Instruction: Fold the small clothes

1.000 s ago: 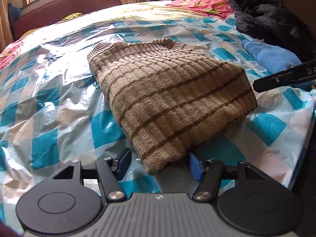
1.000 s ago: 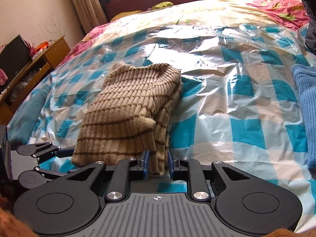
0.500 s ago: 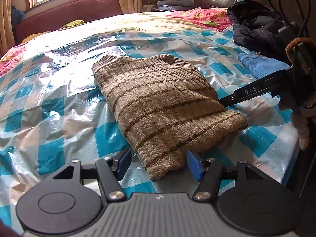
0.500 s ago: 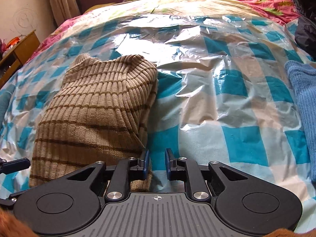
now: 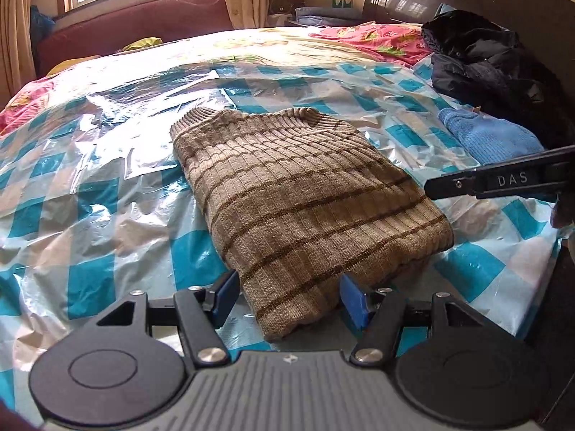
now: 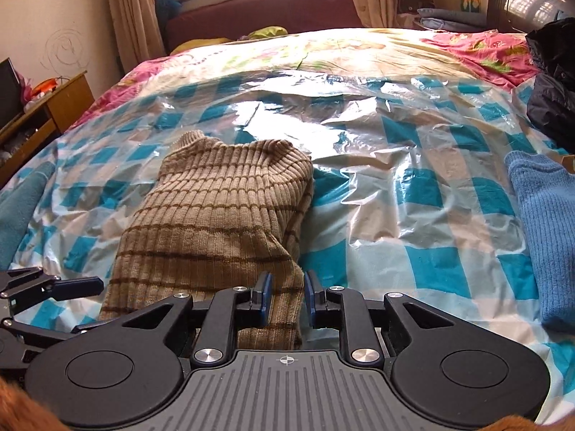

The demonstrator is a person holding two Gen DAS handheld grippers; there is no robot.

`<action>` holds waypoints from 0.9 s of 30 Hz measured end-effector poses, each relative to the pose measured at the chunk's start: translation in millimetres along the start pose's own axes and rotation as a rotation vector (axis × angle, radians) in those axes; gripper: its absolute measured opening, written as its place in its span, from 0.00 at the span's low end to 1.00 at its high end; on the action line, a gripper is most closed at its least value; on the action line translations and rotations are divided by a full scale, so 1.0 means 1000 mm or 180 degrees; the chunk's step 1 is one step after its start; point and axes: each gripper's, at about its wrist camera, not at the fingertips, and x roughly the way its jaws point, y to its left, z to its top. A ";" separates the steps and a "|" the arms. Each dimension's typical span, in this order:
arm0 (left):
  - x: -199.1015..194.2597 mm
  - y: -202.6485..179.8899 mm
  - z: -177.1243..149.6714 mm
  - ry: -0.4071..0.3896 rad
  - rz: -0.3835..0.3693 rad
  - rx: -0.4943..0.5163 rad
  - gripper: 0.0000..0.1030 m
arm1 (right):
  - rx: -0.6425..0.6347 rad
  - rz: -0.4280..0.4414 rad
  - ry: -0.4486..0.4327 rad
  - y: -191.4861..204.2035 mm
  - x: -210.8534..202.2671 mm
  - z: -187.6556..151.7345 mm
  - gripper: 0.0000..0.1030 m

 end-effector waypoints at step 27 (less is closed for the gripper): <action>-0.012 0.007 0.003 0.0056 -0.0028 -0.0151 0.66 | 0.0411 -0.0002 0.0008 -0.009 -0.001 -0.020 0.22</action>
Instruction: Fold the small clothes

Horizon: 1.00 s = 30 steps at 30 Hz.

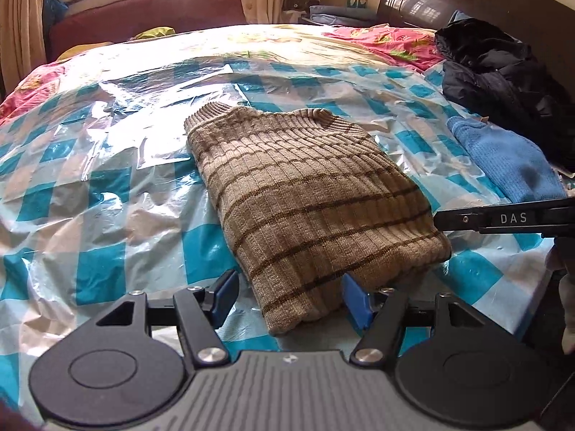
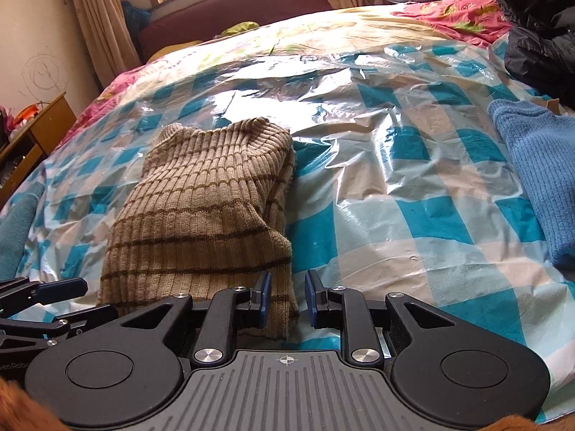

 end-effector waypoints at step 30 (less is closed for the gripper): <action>-0.002 -0.028 -0.016 0.0241 0.0359 -0.0058 0.85 | -0.0110 0.0024 0.0108 0.049 -0.032 -0.043 0.32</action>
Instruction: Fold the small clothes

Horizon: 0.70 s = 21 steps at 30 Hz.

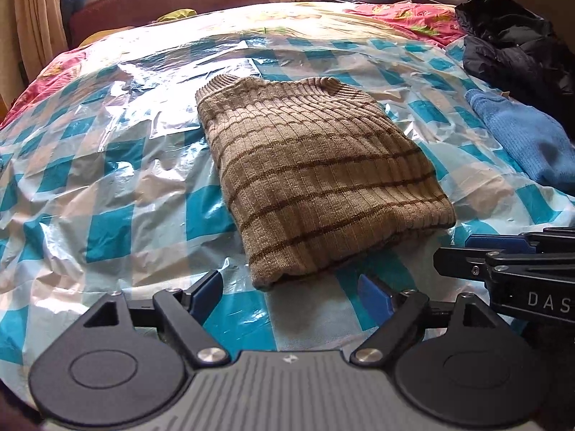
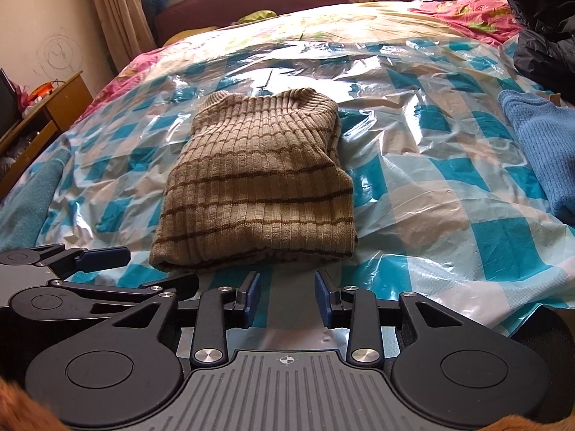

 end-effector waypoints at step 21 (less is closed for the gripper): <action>0.001 0.017 0.014 -0.0065 0.0094 -0.0170 0.91 | 0.0096 -0.0008 -0.0148 -0.016 0.001 0.025 0.34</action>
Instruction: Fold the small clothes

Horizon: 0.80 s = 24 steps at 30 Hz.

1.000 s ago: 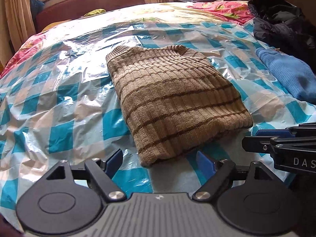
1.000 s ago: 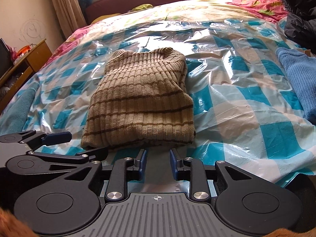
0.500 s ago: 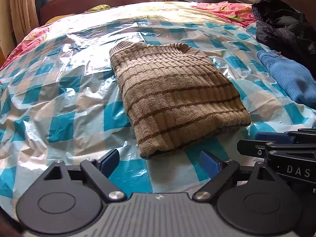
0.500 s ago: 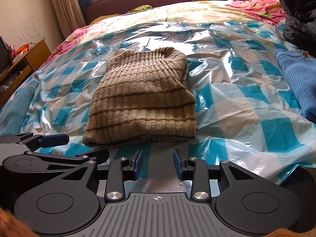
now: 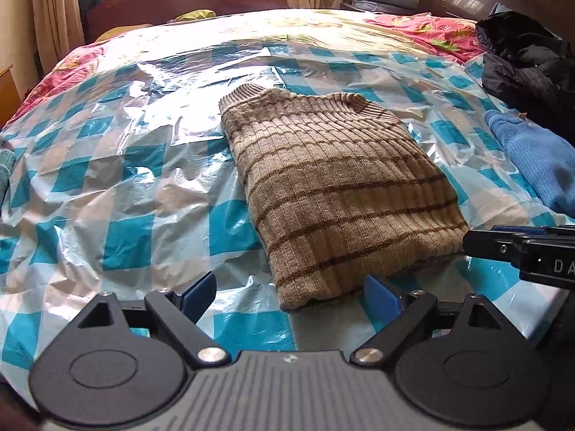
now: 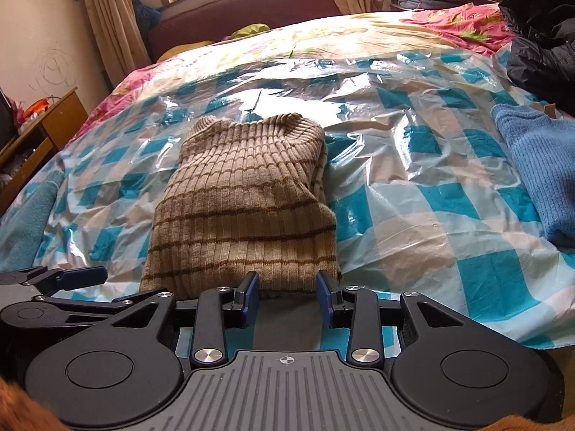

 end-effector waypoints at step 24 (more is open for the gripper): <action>0.014 0.008 0.014 0.0018 0.0038 -0.0063 0.91 | -0.0045 0.0037 0.0014 0.002 0.019 0.018 0.34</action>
